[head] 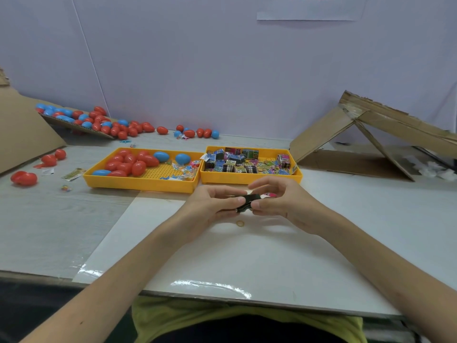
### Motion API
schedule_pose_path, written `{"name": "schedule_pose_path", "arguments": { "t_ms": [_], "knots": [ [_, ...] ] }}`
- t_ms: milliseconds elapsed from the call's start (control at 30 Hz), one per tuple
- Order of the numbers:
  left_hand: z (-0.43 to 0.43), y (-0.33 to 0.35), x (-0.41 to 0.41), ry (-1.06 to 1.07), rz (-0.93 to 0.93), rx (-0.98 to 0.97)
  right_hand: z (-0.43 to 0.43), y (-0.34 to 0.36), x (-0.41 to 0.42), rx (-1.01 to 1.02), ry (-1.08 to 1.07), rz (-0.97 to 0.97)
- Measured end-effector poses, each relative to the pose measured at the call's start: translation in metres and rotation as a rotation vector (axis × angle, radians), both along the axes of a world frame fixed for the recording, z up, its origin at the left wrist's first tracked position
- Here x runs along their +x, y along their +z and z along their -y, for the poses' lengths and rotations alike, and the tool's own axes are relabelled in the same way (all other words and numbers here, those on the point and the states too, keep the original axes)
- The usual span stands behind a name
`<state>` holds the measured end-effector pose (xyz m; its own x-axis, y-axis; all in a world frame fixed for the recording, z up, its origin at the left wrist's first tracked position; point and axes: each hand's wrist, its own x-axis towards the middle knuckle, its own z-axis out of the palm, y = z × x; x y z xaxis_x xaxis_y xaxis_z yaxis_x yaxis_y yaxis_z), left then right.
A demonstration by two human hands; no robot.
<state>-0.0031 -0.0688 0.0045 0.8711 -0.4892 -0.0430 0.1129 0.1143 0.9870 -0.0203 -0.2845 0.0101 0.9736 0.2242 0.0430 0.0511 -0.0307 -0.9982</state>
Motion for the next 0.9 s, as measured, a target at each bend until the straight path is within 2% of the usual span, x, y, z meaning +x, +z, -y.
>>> {"name": "schedule_pose_path", "arguments": {
  "t_ms": [133,233,333,533,733,900],
  "knots": [
    [0.0005,0.0017,-0.0015,-0.031,0.039,0.021,0.0007,-0.0002,0.0006,0.079,-0.014,-0.061],
    [0.0006,0.0027,-0.0026,-0.021,0.142,0.096,0.0015,0.0016,0.0004,0.117,0.018,-0.09],
    [0.001,0.0032,-0.0031,0.045,0.253,0.173,0.0014,0.0027,-0.0002,0.05,0.028,-0.072],
    [0.0029,0.0025,-0.0035,0.024,0.325,0.189,-0.0011,0.0012,-0.0011,-0.042,-0.061,0.003],
    [0.0028,0.001,-0.0022,0.048,0.354,0.181,-0.0033,0.0006,-0.0018,-0.097,-0.089,0.089],
    [0.0018,-0.0005,0.0001,0.096,0.307,0.13,-0.0044,0.001,-0.0032,-0.141,-0.075,0.142]
  ]
}}
